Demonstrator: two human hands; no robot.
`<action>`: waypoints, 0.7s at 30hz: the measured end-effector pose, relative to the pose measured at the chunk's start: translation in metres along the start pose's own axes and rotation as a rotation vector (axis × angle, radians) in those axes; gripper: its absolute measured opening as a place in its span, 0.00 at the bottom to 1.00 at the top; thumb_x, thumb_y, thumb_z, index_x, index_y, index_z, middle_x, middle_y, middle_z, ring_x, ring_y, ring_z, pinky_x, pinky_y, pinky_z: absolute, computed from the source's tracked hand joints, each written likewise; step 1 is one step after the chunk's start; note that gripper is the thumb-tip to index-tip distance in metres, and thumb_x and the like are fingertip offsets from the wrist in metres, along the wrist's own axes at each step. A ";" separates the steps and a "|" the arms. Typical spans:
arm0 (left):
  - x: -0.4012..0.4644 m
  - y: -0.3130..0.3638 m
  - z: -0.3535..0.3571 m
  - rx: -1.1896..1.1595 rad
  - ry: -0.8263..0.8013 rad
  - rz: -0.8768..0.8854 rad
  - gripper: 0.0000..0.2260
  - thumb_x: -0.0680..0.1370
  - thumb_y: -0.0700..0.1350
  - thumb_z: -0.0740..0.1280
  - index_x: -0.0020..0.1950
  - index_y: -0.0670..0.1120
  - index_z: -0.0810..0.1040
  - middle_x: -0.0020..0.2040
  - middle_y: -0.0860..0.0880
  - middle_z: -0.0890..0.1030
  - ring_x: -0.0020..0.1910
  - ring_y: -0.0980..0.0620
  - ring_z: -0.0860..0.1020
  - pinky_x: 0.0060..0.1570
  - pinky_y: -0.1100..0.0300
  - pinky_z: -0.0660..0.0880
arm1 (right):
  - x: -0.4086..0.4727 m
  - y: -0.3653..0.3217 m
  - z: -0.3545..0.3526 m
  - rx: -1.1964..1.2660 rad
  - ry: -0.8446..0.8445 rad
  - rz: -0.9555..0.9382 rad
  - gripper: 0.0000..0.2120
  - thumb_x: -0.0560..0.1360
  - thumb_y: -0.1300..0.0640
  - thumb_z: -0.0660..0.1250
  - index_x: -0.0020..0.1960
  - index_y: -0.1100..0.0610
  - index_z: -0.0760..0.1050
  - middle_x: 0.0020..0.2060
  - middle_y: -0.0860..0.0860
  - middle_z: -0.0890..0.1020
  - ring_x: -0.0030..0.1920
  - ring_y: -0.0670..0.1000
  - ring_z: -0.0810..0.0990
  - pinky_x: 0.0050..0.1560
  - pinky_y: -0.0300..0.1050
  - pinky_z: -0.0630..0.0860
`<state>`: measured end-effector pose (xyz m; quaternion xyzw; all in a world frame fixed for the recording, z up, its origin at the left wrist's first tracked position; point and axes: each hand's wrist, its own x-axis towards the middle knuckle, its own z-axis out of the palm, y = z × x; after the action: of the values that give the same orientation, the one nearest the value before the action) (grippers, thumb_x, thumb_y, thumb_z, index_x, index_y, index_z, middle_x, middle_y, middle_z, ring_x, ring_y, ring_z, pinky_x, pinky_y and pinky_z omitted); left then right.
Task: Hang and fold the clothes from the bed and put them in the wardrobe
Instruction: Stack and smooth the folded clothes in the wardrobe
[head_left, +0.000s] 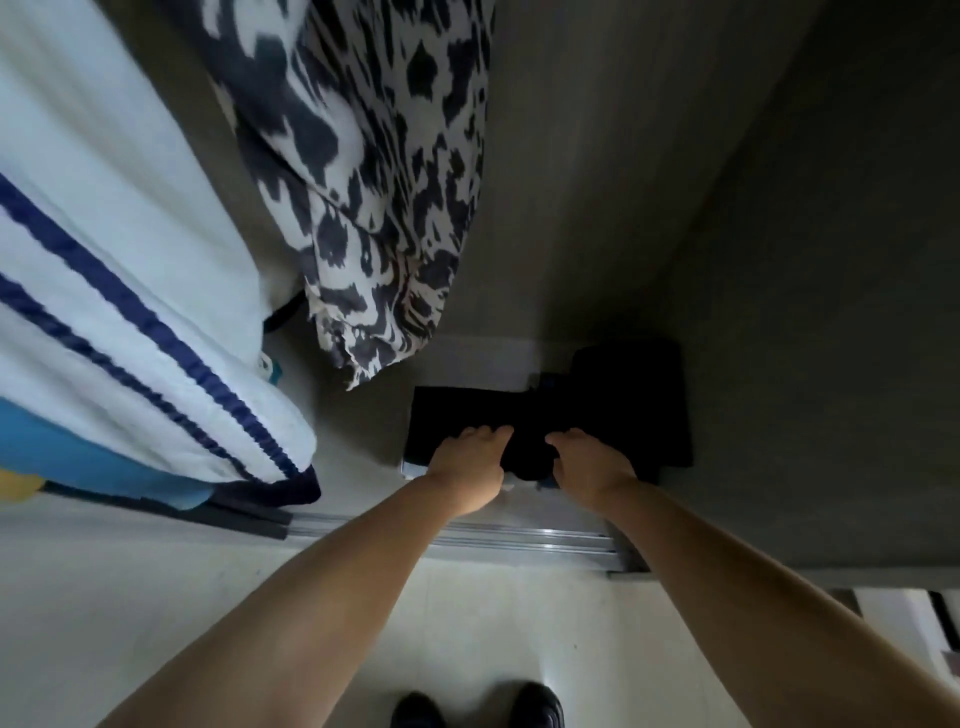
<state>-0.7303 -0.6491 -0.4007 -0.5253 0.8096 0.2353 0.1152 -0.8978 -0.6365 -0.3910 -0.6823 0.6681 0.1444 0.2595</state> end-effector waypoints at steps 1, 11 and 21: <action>-0.013 0.011 -0.014 -0.011 -0.014 -0.001 0.24 0.79 0.44 0.59 0.74 0.48 0.59 0.66 0.43 0.72 0.63 0.41 0.71 0.52 0.52 0.71 | -0.017 -0.002 -0.011 0.010 -0.018 0.017 0.19 0.80 0.59 0.56 0.71 0.55 0.66 0.65 0.57 0.73 0.64 0.59 0.74 0.61 0.52 0.74; -0.127 0.087 -0.114 -0.088 -0.005 0.052 0.17 0.80 0.43 0.56 0.68 0.49 0.70 0.58 0.43 0.79 0.51 0.40 0.78 0.44 0.55 0.73 | -0.174 -0.003 -0.098 0.099 0.013 0.107 0.14 0.78 0.51 0.60 0.60 0.54 0.76 0.57 0.57 0.79 0.56 0.59 0.79 0.50 0.45 0.74; -0.174 0.203 -0.171 0.097 -0.066 0.434 0.18 0.78 0.43 0.57 0.67 0.54 0.72 0.61 0.46 0.78 0.55 0.42 0.77 0.46 0.57 0.71 | -0.325 0.038 -0.119 0.263 0.104 0.383 0.13 0.77 0.57 0.54 0.52 0.55 0.77 0.38 0.54 0.80 0.41 0.57 0.81 0.34 0.41 0.73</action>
<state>-0.8301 -0.5275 -0.1253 -0.3245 0.9098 0.2325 0.1134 -0.9747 -0.4283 -0.1224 -0.5099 0.8109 0.0675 0.2790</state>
